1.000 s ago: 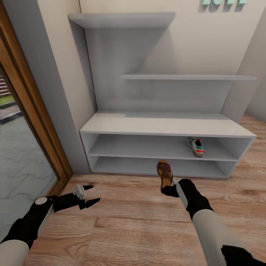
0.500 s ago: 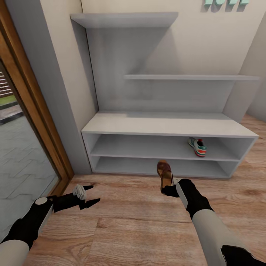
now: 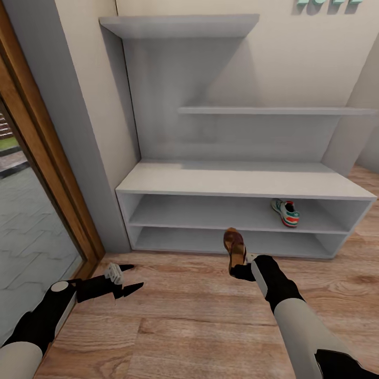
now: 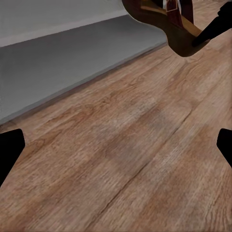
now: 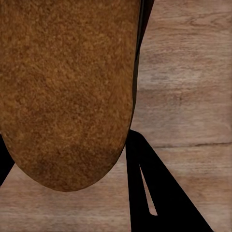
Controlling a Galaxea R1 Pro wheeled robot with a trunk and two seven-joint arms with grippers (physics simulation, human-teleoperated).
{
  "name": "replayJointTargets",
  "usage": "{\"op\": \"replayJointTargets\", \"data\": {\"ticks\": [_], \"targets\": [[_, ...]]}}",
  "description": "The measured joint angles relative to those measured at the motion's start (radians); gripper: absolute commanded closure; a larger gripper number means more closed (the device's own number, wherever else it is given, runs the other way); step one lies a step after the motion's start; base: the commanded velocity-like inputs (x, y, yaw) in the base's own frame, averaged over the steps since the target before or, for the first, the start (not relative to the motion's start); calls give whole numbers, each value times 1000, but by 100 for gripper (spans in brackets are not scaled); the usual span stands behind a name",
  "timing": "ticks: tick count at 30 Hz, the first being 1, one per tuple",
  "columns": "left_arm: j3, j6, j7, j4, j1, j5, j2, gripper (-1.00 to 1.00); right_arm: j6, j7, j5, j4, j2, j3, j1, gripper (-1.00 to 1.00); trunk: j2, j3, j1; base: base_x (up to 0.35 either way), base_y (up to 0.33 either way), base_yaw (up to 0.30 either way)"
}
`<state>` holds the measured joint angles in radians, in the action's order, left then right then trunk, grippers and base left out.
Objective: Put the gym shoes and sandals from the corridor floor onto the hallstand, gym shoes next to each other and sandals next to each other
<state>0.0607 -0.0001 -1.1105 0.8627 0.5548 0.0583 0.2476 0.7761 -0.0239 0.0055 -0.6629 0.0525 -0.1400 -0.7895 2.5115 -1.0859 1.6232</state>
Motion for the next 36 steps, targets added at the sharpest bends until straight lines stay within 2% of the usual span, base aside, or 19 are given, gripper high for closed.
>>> {"op": "replayJointTargets", "data": {"ticks": [11,29,32,33,34,35,36], "targets": [[-1,0,0,0,0,0,0,-100,0,0,0,0,0,0,0,100,0,0,0,195,124,0],[-10,0,0,-2,0,0,-8,-100,-8,-3,8,2,1,6,0,100,0,0,0,10,7,0],[-10,0,0,-2,0,0,-8,-100,-8,-5,36,2,1,7,0,100,0,0,0,0,0,0],[-10,0,0,-1,0,1,-8,-100,-8,-8,70,2,1,8,0,100,0,0,0,0,0,0],[-10,0,0,-1,0,1,-8,-100,-7,-10,126,1,1,8,0,100,0,0,0,0,0,0],[-10,0,0,-2,0,1,-8,-100,-8,-9,136,1,1,8,0,100,0,0,0,0,0,0],[-10,0,0,-2,0,1,-8,-100,-7,-7,164,1,1,7,0,100,0,0,0,0,0,0]]}}
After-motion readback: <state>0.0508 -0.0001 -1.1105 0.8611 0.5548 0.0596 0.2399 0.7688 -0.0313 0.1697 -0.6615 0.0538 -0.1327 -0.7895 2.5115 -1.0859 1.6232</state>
